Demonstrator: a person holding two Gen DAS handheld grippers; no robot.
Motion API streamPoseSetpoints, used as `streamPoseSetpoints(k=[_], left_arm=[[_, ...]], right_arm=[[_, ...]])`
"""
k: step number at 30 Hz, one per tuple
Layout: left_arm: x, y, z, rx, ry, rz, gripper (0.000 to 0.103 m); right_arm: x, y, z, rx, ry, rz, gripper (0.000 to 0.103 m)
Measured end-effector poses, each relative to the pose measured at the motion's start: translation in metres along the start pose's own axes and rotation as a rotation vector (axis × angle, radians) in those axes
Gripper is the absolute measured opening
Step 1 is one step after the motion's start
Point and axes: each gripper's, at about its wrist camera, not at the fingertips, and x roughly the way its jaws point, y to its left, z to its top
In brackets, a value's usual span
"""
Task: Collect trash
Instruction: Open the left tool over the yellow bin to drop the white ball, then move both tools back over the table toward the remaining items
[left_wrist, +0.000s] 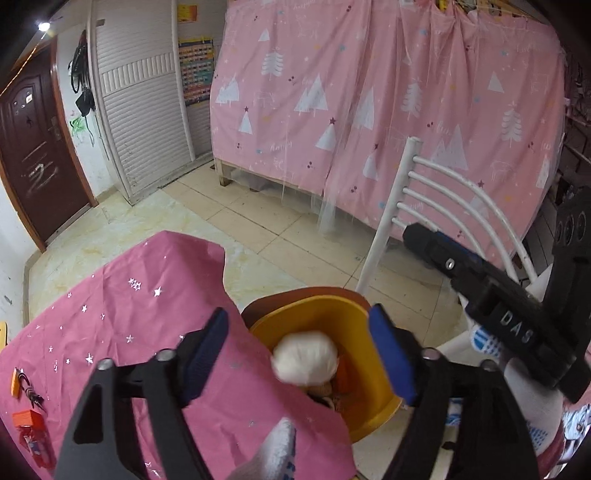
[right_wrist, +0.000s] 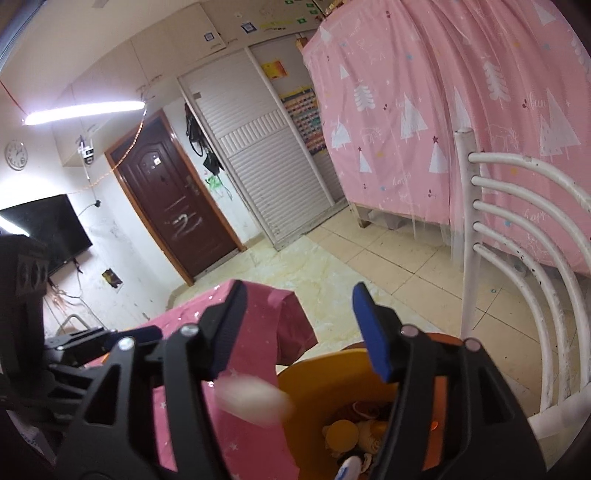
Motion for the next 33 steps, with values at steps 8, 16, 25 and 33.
streamPoseSetpoints(k=[8,16,25,33], left_arm=[[-0.016,0.021,-0.005,-0.070,-0.019,0.024,0.072],[-0.048,0.052,-0.017,-0.131,-0.072,0.047,0.072],[-0.079,0.107,-0.036,-0.216,-0.105,0.085,0.072],[-0.113,0.167,-0.052,-0.271,-0.153,0.170,0.072]], right_arm=[[0.007,0.006,-0.003,-0.011,0.016,0.026,0.061],[0.005,0.038,-0.009,-0.083,0.026,0.055,0.062],[0.003,0.100,-0.024,-0.229,0.043,0.116,0.071],[0.019,0.142,-0.038,-0.273,0.099,0.170,0.071]])
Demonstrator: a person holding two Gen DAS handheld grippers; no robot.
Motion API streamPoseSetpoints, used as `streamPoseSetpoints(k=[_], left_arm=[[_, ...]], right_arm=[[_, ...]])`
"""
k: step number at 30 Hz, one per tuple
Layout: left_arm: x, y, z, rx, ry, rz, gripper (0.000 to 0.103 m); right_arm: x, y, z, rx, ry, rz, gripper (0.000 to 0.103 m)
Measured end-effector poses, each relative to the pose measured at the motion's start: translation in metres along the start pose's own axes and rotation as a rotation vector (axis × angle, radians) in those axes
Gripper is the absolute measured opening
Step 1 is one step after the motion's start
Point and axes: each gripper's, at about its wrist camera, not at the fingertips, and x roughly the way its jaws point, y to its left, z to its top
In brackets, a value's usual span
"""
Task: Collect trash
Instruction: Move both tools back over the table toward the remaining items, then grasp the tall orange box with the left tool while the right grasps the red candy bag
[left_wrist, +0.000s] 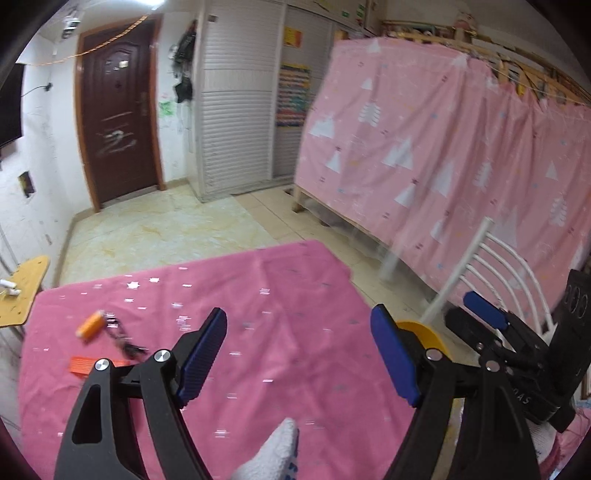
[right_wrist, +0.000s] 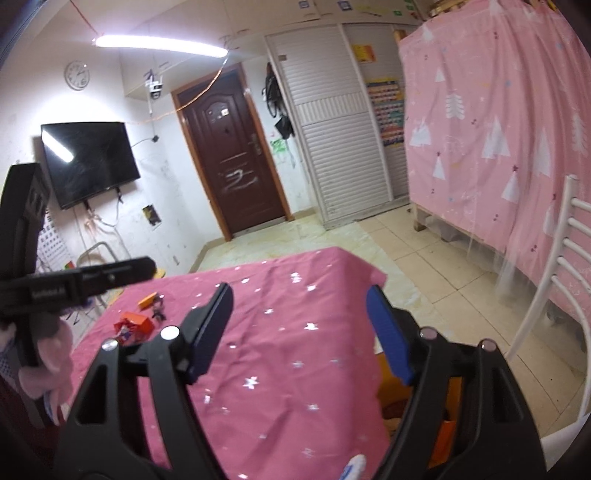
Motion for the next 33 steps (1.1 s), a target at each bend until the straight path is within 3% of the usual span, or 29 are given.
streamPoseSetpoints(k=[14,20,33], left_arm=[[-0.016,0.108,-0.015,-0.142,-0.006,0.077,0.072],[-0.016,0.147,-0.019,-0.144,0.008,0.169,0.072],[0.023,0.206,-0.042,-0.149,0.170,0.190,0.075]], right_arm=[[0.059,0.088,0.000,-0.130,0.108,0.116,0.071],[0.079,0.123,-0.007,-0.171,0.158,0.157,0.071],[0.108,0.172,-0.027,-0.247,0.241,0.209,0.073]])
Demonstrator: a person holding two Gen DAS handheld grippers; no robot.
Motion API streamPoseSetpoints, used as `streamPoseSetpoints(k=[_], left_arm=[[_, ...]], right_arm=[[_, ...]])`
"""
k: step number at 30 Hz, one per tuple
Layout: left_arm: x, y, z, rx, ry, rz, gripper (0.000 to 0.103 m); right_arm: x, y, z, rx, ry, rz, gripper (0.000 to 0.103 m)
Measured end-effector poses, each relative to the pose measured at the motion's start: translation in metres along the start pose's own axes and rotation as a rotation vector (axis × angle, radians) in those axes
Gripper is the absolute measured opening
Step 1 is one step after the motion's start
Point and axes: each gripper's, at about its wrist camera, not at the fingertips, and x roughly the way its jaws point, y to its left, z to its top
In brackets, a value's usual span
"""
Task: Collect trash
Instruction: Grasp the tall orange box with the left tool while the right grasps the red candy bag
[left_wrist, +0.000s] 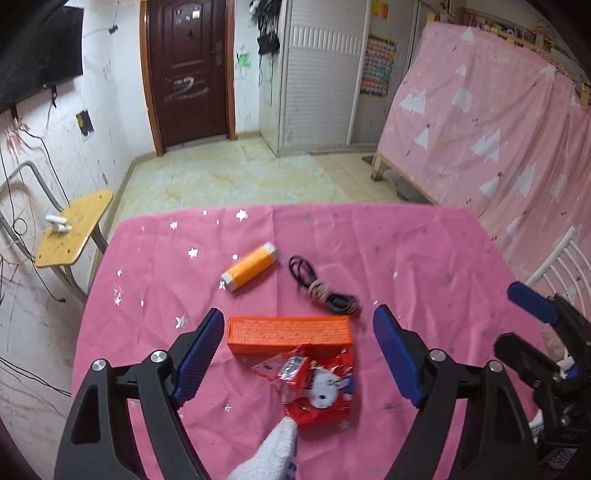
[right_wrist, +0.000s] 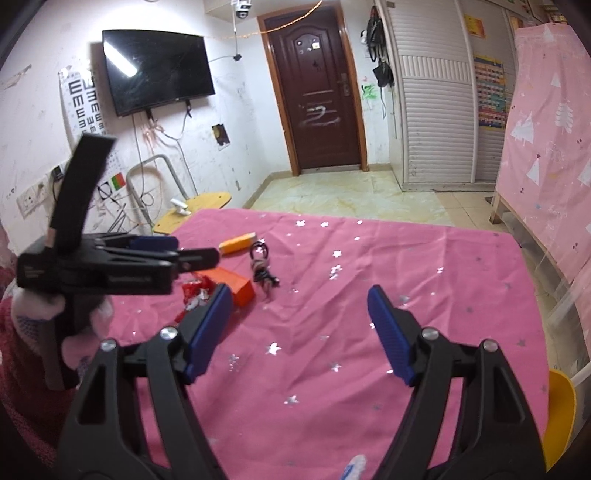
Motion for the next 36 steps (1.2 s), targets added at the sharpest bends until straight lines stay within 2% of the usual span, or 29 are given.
streamPoseSetpoints(k=[8,12,17,18,20,26,28,32,36], left_arm=[[0.038,-0.002,-0.005,0.050,0.080,0.006,0.084],[0.045,-0.008,-0.006,0.096,0.068,0.070,0.086],[0.046,-0.006,-0.007,0.101,0.051,0.095,0.085],[0.047,-0.005,-0.007,0.096,0.048,0.101,0.082],[0.048,0.000,-0.008,0.080,0.048,0.110,0.064],[0.049,0.020,-0.008,0.000,0.058,0.050,0.034],[0.046,0.026,-0.008,-0.024,0.045,0.018,0.029],[0.036,0.040,-0.007,-0.066,0.007,0.001,0.020],[0.031,0.052,-0.009,-0.099,-0.009,-0.021,0.019]], right_arm=[[0.011,0.012,0.000,-0.018,0.030,-0.002,0.074],[0.014,0.016,-0.002,-0.022,0.042,-0.003,0.075],[0.021,0.023,-0.004,-0.030,0.063,0.003,0.076],[0.024,0.027,-0.004,-0.035,0.067,0.006,0.076],[0.027,0.032,-0.005,-0.044,0.078,0.015,0.077],[0.039,0.048,-0.007,-0.074,0.109,0.034,0.077],[0.044,0.055,-0.007,-0.084,0.121,0.040,0.077],[0.054,0.069,-0.008,-0.110,0.146,0.054,0.077],[0.066,0.081,-0.007,-0.131,0.171,0.069,0.077]])
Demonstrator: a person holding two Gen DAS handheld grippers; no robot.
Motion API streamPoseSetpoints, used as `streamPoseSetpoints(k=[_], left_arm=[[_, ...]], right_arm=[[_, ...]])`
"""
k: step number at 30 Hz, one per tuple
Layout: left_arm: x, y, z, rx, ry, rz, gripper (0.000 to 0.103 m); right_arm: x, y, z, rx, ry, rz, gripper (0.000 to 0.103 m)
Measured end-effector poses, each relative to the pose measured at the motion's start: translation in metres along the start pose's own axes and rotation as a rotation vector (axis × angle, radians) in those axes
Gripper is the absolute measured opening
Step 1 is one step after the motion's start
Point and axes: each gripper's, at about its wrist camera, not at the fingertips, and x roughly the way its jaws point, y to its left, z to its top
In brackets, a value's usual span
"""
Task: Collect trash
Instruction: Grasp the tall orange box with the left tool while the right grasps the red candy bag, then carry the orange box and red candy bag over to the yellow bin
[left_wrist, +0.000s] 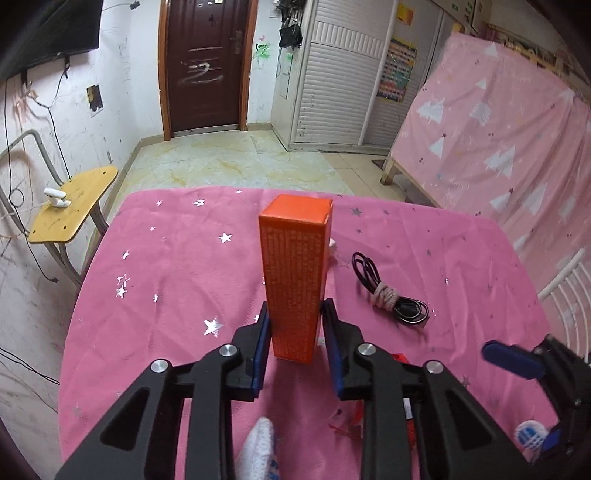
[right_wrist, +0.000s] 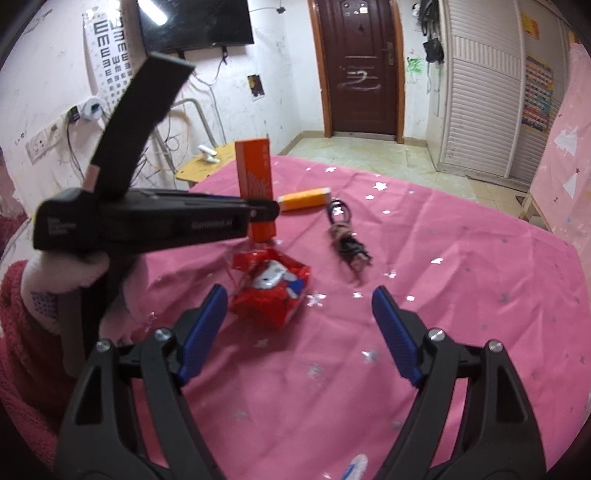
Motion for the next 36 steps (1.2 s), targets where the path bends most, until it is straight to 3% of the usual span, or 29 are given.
streamPoseSetpoints(k=[12,15,17,22,36], left_arm=[[-0.032,0.028,-0.006,-0.068,-0.096,-0.087,0.019],[-0.039,0.027,-0.008,-0.065,-0.114,-0.076,0.019],[-0.041,0.025,-0.008,-0.061,-0.118,-0.072,0.019],[-0.045,0.018,-0.010,-0.048,-0.123,-0.048,0.019],[-0.056,-0.018,-0.010,0.021,-0.153,0.029,0.019]], right_arm=[[0.039,0.020,0.016,-0.047,0.102,0.005,0.077],[0.042,0.019,0.017,-0.043,0.115,0.005,0.062],[0.043,0.019,0.016,-0.039,0.124,0.018,0.047],[0.035,0.019,0.016,-0.041,0.093,0.014,0.039],[-0.020,-0.028,0.014,0.086,-0.063,0.022,0.039]])
